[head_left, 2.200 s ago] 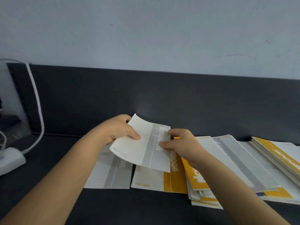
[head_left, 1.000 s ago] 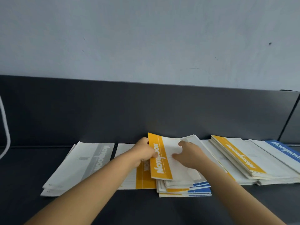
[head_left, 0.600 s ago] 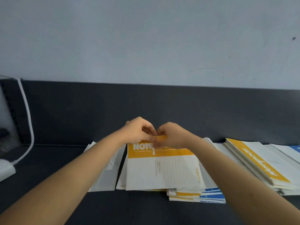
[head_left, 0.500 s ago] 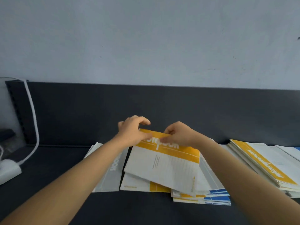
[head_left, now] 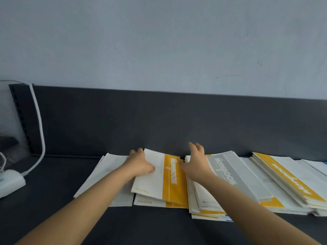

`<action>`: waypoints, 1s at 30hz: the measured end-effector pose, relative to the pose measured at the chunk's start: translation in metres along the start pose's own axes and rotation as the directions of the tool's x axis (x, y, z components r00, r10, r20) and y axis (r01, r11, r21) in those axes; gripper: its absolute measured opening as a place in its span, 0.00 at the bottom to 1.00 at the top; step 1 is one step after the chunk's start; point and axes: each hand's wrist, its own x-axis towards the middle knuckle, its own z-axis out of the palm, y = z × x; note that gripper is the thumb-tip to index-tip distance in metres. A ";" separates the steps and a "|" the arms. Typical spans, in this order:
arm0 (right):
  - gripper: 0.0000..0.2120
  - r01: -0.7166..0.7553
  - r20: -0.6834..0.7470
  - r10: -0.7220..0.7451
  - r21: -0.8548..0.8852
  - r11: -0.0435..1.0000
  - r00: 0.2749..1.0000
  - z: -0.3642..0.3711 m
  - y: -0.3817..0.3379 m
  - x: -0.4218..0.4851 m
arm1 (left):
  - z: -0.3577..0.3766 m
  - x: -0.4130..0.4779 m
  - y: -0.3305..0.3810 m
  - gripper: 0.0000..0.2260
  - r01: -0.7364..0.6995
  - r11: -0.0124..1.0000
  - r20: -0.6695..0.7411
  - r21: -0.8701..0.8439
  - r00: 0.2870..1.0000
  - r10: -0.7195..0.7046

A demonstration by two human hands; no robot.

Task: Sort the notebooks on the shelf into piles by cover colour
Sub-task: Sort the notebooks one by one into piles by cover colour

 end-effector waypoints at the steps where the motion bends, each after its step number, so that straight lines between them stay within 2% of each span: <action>1: 0.28 0.054 -0.040 -0.058 -0.086 0.995 0.998 -0.004 0.002 -0.001 | 0.006 -0.006 -0.001 0.35 -0.041 0.971 -0.012 0.234 0.999 0.045; 2: 0.26 0.081 -0.037 -0.090 -0.199 0.977 0.995 -0.008 0.007 0.000 | 0.013 -0.010 -0.002 0.39 -0.106 0.919 0.011 0.380 0.994 0.110; 3: 0.25 0.079 -0.001 -0.084 -0.335 0.939 0.996 -0.014 0.014 0.001 | 0.021 -0.011 -0.003 0.40 -0.179 0.881 0.069 0.438 0.984 0.166; 5: 0.29 -0.004 0.068 0.050 -0.555 0.832 0.996 -0.026 0.028 0.005 | 0.034 -0.014 -0.004 0.37 -0.256 0.863 0.213 0.435 0.961 0.178; 7: 0.34 -0.118 0.076 0.208 -0.619 0.777 0.975 -0.037 0.038 0.004 | 0.043 -0.012 -0.003 0.35 -0.260 0.881 0.251 0.396 0.953 0.168; 8: 0.35 -0.143 0.079 0.241 -0.616 0.775 0.967 -0.042 0.042 0.002 | 0.045 -0.011 -0.001 0.35 -0.268 0.884 0.234 0.382 0.954 0.188; 10: 0.33 -0.128 0.102 0.232 -0.592 0.796 0.967 -0.048 0.048 0.000 | 0.047 -0.013 0.010 0.33 -0.307 0.899 0.164 0.314 0.950 0.267; 12: 0.29 -0.121 0.099 0.204 -0.537 0.835 0.974 -0.052 0.049 -0.002 | 0.051 -0.015 0.027 0.26 -0.349 0.931 0.117 0.107 0.934 0.336; 14: 0.25 -0.141 0.075 0.196 -0.458 0.878 0.978 -0.055 0.044 -0.004 | 0.056 -0.018 0.048 0.21 -0.311 0.934 0.144 -0.174 0.930 0.337; 18: 0.18 -0.152 0.079 0.186 -0.319 0.935 0.979 -0.058 0.038 -0.006 | 0.064 -0.015 0.070 0.17 -0.203 0.901 0.158 -0.383 0.947 0.280; 21: 0.18 -0.173 0.067 0.185 -0.155 0.973 0.980 -0.060 0.039 -0.007 | 0.063 -0.013 0.074 0.23 -0.126 0.809 0.079 -0.574 0.975 0.208; 23: 0.21 -0.172 0.075 0.180 -0.104 0.980 0.981 -0.056 0.036 -0.008 | 0.054 -0.015 0.072 0.28 -0.112 0.726 0.035 -0.679 0.982 0.183; 25: 0.23 -0.147 0.072 0.156 -0.115 0.982 0.985 -0.048 0.030 -0.009 | 0.039 -0.018 0.064 0.28 -0.121 0.679 -0.014 -0.724 0.987 0.161; 27: 0.24 -0.113 0.047 0.115 -0.040 0.993 0.992 -0.036 0.019 -0.009 | 0.020 -0.020 0.047 0.20 -0.163 0.681 -0.075 -0.714 0.985 0.157; 30: 0.22 -0.037 0.020 0.035 0.098 0.994 0.999 -0.013 -0.006 -0.011 | -0.010 -0.024 0.010 0.09 -0.229 0.772 -0.137 -0.594 0.973 0.184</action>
